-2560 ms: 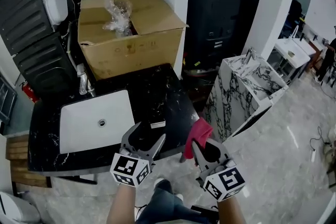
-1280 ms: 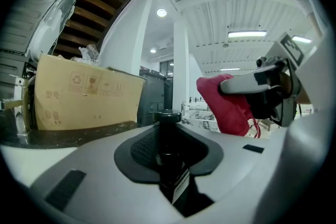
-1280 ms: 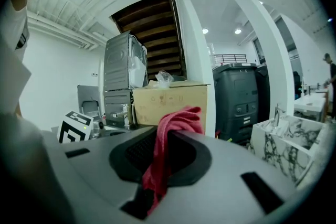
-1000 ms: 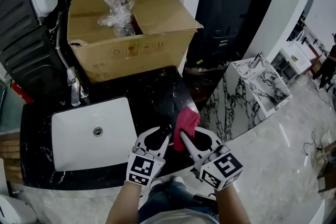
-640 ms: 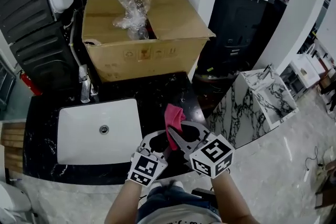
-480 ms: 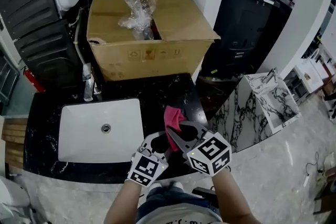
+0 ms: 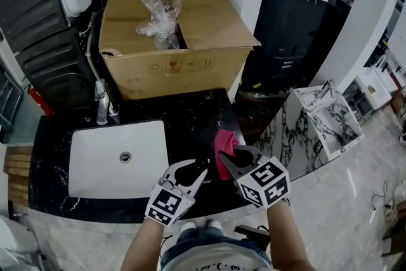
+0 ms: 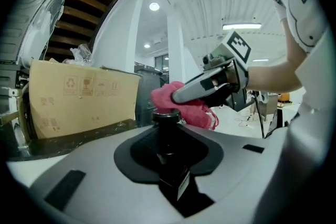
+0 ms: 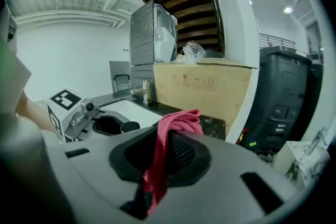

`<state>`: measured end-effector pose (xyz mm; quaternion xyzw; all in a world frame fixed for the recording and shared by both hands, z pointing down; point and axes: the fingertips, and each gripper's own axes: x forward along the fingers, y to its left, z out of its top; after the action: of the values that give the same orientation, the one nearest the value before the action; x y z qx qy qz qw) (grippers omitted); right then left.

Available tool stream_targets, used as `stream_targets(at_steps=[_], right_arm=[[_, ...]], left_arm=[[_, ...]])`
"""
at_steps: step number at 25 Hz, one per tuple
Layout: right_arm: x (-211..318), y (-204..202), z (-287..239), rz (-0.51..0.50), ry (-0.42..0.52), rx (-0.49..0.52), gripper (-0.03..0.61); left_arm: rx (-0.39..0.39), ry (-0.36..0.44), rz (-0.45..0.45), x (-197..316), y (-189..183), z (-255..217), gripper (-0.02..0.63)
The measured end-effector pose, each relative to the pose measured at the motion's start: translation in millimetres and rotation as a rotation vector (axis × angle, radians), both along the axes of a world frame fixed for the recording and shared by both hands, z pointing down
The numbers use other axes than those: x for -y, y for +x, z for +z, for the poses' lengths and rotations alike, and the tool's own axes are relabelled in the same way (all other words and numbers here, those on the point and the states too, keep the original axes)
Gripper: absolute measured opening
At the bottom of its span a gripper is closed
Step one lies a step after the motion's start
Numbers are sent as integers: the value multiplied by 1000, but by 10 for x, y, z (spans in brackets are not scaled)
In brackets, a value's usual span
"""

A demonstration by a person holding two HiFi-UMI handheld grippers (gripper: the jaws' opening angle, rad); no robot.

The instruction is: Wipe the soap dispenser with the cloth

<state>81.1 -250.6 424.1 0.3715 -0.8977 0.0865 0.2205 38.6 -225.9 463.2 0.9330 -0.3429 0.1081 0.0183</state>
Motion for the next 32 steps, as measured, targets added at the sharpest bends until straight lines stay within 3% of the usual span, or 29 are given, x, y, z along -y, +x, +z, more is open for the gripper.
stream_targets(at_steps=[4,17,26,32], right_arm=[[-63,218,48,74,-11,36,49],[-226,212,65,119,2,88,49],[-304,-322,249,-1,-71,213,49],[-219,-746,397,-86,-133,254,49]], left_arm=[[0,-89,16,25,-6,31,101],[-201,-480,-119,698,-77,63,97],[-372,-689,-277,923,-314,151,97],[-415,-790,-291,1027,-380,229,97]])
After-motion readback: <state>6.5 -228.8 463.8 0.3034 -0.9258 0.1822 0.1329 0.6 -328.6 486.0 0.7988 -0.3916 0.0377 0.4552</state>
